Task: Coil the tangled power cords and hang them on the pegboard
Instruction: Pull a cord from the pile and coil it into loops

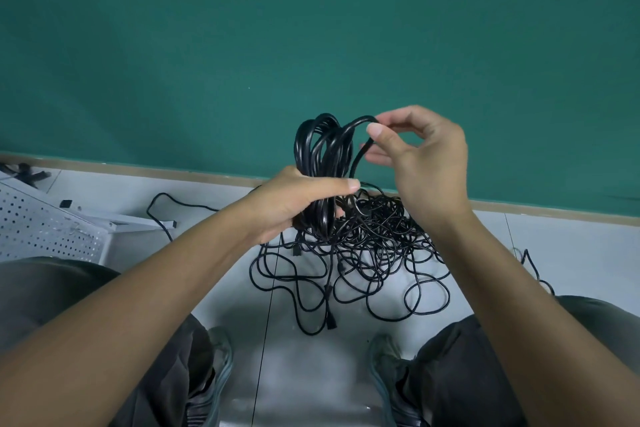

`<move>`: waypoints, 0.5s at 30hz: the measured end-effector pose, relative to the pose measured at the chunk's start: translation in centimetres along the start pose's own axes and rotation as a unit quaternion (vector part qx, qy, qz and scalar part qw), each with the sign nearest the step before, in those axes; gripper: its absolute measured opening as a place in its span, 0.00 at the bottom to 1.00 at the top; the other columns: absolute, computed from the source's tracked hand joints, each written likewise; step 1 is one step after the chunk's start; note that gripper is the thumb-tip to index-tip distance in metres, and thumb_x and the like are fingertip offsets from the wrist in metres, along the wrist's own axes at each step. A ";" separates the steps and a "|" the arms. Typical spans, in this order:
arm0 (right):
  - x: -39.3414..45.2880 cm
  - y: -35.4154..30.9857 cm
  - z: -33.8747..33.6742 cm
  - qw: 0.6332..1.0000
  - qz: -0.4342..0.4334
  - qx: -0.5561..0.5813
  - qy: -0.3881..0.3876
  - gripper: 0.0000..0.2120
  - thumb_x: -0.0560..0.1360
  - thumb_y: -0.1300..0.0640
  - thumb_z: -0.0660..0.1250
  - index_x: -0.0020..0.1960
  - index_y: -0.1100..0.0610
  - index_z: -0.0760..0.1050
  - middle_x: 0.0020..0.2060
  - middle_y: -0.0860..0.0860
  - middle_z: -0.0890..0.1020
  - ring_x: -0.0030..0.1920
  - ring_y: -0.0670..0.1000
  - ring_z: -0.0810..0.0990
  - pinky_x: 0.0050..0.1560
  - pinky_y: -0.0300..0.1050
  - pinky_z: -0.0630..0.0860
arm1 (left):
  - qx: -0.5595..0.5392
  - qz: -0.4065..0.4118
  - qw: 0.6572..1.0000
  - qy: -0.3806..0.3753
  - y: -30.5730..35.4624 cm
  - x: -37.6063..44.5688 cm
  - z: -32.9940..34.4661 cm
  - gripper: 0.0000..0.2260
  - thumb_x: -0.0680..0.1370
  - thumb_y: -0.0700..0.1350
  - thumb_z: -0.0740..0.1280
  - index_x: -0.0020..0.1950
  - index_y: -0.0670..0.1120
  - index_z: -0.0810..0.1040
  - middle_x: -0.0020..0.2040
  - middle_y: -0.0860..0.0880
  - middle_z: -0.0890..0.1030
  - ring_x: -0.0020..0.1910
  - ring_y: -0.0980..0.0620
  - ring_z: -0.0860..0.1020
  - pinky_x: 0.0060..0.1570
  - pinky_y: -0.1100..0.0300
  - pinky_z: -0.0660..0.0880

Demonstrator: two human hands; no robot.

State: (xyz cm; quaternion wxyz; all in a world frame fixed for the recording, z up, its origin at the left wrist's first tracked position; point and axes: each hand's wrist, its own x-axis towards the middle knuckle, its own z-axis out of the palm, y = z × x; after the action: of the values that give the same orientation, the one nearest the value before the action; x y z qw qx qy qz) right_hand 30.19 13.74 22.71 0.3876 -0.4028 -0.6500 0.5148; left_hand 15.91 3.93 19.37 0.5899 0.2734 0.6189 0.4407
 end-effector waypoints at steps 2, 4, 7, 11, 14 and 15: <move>0.0 0.0 0.2 1.000 -0.002 -0.011 -0.007 0.05 0.78 0.63 0.72 0.45 0.56 0.82 0.39 0.48 0.84 0.40 0.51 0.87 0.45 0.44 0.85 | 0.038 0.028 0.999 -0.003 -0.4 0.0 0.2 0.10 0.75 0.49 0.77 0.53 0.47 0.84 0.43 0.50 0.85 0.44 0.50 0.84 0.44 0.55 0.79; 0.0 0.1 0.2 0.999 -0.007 -0.040 -0.009 0.05 0.79 0.62 0.72 0.45 0.55 0.82 0.40 0.49 0.85 0.40 0.50 0.87 0.45 0.45 0.85 | 0.055 0.045 0.997 -0.001 -0.7 0.0 0.5 0.11 0.73 0.52 0.79 0.51 0.49 0.84 0.45 0.50 0.85 0.45 0.49 0.85 0.45 0.54 0.78; 0.3 0.2 0.1 0.996 -0.022 -0.089 -0.004 0.07 0.78 0.58 0.73 0.43 0.49 0.83 0.38 0.46 0.85 0.38 0.49 0.86 0.47 0.49 0.85 | 0.051 0.055 0.997 0.004 -0.8 0.0 0.6 0.09 0.74 0.51 0.78 0.50 0.50 0.84 0.46 0.50 0.86 0.45 0.49 0.85 0.45 0.54 0.78; 0.3 0.2 0.2 0.995 -0.023 -0.097 -0.004 0.06 0.77 0.57 0.75 0.42 0.48 0.83 0.37 0.44 0.86 0.40 0.46 0.86 0.49 0.51 0.84 | 0.016 0.047 0.998 -0.040 -0.7 -0.4 0.9 0.10 0.76 0.49 0.76 0.55 0.48 0.83 0.48 0.49 0.85 0.48 0.48 0.85 0.45 0.55 0.80; 0.1 0.3 0.5 0.997 -0.011 -0.078 -0.010 0.05 0.77 0.59 0.74 0.44 0.51 0.84 0.38 0.46 0.87 0.41 0.49 0.86 0.46 0.49 0.85 | -0.010 0.023 0.997 -0.068 -0.7 -0.7 1.2 0.18 0.71 0.53 0.76 0.59 0.49 0.84 0.50 0.51 0.85 0.50 0.49 0.85 0.46 0.57 0.80; 0.0 0.3 0.5 0.997 -0.015 -0.080 -0.009 0.04 0.78 0.59 0.74 0.45 0.52 0.85 0.38 0.45 0.86 0.40 0.48 0.86 0.46 0.50 0.85 | -0.023 0.017 0.997 -0.076 -0.7 -0.8 1.2 0.17 0.70 0.54 0.76 0.58 0.51 0.85 0.49 0.53 0.86 0.50 0.50 0.85 0.45 0.57 0.79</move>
State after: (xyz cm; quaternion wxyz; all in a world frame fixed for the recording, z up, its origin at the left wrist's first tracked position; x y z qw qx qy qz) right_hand 29.72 13.64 22.32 0.3561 -0.4176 -0.6986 0.4591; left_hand 17.32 3.22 19.26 0.6334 0.3029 0.5574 0.4431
